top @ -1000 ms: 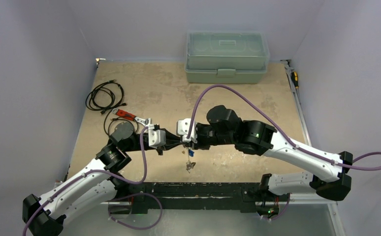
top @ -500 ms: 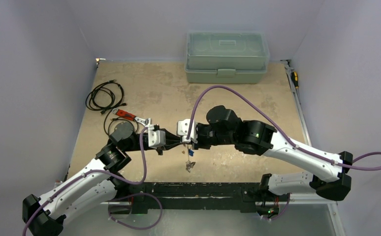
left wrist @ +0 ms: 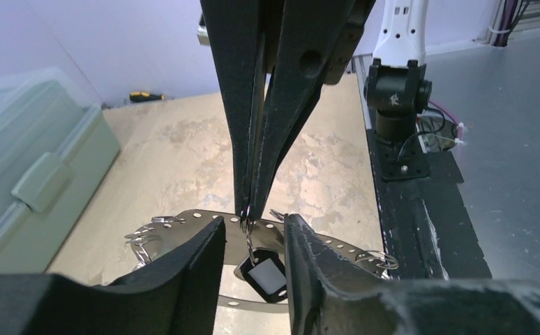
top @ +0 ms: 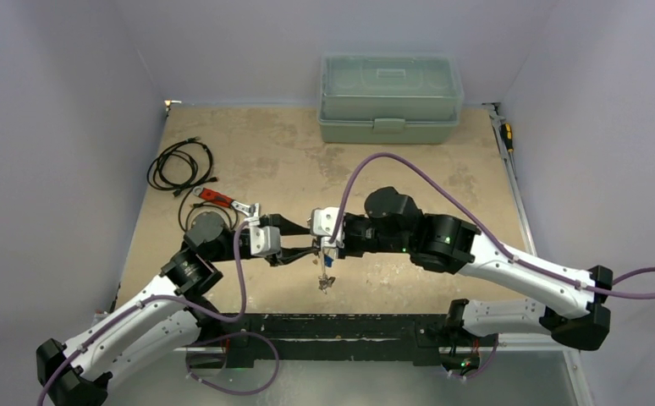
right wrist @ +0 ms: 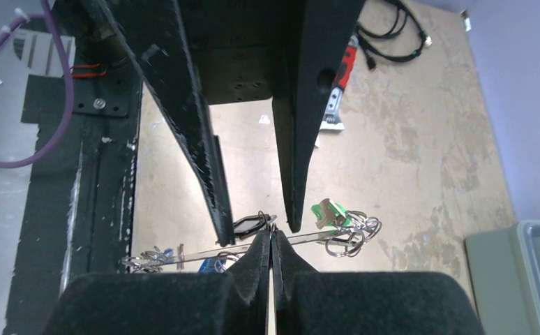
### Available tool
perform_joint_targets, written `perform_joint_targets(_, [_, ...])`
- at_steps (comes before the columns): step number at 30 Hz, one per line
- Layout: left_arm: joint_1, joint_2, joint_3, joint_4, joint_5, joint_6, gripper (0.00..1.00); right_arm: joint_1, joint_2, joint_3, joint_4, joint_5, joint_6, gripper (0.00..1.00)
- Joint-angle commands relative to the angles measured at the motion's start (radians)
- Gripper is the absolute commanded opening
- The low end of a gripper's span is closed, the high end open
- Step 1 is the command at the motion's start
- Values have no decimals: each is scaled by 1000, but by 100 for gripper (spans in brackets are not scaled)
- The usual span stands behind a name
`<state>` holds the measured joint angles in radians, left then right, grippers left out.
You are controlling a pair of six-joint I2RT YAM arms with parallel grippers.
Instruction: Put the keys on the keyring
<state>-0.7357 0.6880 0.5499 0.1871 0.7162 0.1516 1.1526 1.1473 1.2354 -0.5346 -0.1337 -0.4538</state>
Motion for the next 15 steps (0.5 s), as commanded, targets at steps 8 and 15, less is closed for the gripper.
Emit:
perform_joint_targets(8, [-4,-52,45,76,5,10,32,-4,-216,-192,429,6,61,0])
perform_joint_targets(15, [-5,-36,40,164,30,-48,27,-4,-244,-260,530,-38,109,0])
